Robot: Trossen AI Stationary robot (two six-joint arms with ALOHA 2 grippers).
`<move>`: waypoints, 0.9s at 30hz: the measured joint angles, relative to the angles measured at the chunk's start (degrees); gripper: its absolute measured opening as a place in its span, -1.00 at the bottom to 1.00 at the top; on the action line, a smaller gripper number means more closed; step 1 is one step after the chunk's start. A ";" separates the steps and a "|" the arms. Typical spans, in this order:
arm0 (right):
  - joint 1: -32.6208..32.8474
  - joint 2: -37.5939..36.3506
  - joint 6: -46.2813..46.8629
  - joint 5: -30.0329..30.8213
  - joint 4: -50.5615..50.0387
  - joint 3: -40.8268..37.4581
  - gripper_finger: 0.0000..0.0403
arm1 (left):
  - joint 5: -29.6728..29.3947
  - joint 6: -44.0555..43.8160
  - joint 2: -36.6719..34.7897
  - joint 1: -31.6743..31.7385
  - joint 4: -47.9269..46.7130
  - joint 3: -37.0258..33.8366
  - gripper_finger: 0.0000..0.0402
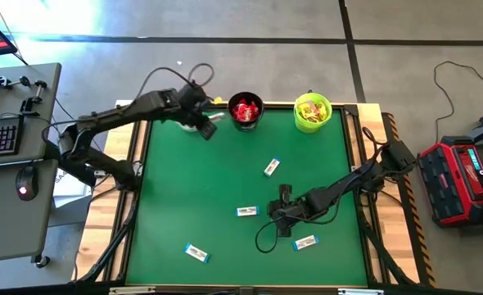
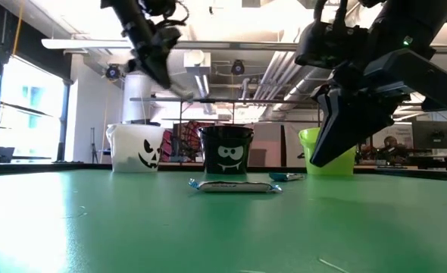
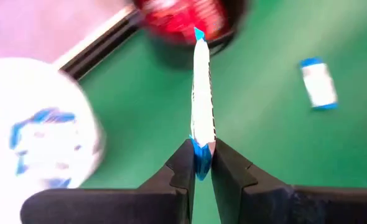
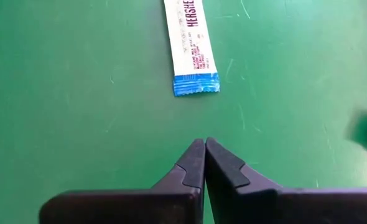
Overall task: Sort candy by brand, put in halloween buckets
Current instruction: Put the white chocolate bar into the white bucket
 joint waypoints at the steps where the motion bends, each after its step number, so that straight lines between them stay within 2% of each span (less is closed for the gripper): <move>1: 0.00 0.00 -0.03 0.27 0.01 0.00 -1.00 | -0.57 0.21 -0.43 1.15 -1.66 0.00 -0.86; 7: -0.25 0.00 -0.63 1.17 0.03 0.00 -1.00 | -4.74 4.49 -0.37 7.80 -5.24 0.00 -0.86; 16: -0.37 0.00 -1.02 1.17 0.14 0.00 -1.00 | -4.78 9.77 4.90 17.21 -5.95 0.00 -0.86; 24: -0.37 0.00 -1.02 1.17 0.36 0.00 -1.00 | -5.14 13.89 9.14 20.80 -6.85 0.00 -0.86; 27: -0.37 0.00 -1.04 1.17 0.36 0.00 -1.00 | -7.56 14.64 9.39 20.81 -7.04 0.00 -0.83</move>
